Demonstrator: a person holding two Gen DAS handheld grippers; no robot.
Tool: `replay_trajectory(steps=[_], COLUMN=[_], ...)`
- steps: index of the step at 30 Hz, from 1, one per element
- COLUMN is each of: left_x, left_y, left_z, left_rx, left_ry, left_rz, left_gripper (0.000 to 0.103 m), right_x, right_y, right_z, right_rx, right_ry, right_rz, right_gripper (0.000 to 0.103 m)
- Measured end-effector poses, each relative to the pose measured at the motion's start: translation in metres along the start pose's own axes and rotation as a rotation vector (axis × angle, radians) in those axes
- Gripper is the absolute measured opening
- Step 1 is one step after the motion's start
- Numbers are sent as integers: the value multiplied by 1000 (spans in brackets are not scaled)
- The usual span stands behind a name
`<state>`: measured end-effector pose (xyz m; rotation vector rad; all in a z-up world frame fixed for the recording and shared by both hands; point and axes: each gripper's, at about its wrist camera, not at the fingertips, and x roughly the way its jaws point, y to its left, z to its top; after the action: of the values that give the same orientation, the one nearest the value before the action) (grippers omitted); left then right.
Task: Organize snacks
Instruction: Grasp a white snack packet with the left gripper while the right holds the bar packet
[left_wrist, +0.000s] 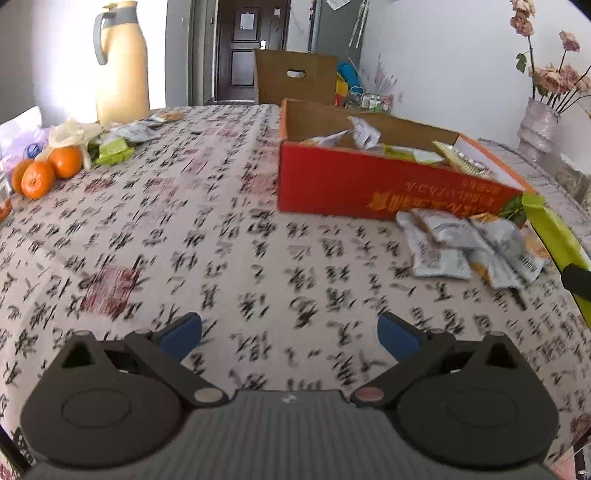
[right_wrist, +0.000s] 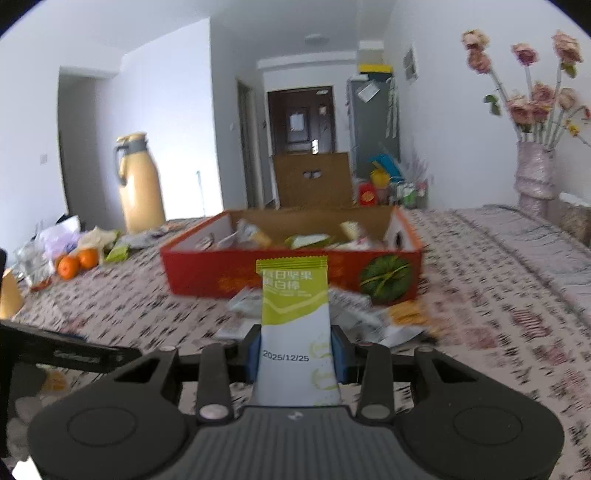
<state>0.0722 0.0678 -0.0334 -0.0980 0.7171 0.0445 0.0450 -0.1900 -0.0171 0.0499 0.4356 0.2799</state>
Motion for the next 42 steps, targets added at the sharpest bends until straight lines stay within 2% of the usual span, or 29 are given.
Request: replay_trajectory(steps=[10,17,22,30,38,42], left_x=[0,22,45,78,83,82], left_y=[-56,-97,-124,-145,-143,-143], left_z=[39,60,69,70,66,64], left_rx=[92,104,125,125,106,111], left_ry=[-56,-37,-3,64,45,34], left_rz=[13,-1,18,57,39,9], left_gripper=[103,103,103,103,102,89], right_x=[13,29,40,53,52,52], right_y=[-63,-97,-117,-124,-121,-121], right_z=[12,12,12,1,-1,-2], right_rx=[84,133,179,210,194,186], right_ry=[-41,-52,-48,-13,-25,-31], right_rz=[-83,-111,-108,-94,-71,-73], right_gripper=[37,37,37,37,37,37])
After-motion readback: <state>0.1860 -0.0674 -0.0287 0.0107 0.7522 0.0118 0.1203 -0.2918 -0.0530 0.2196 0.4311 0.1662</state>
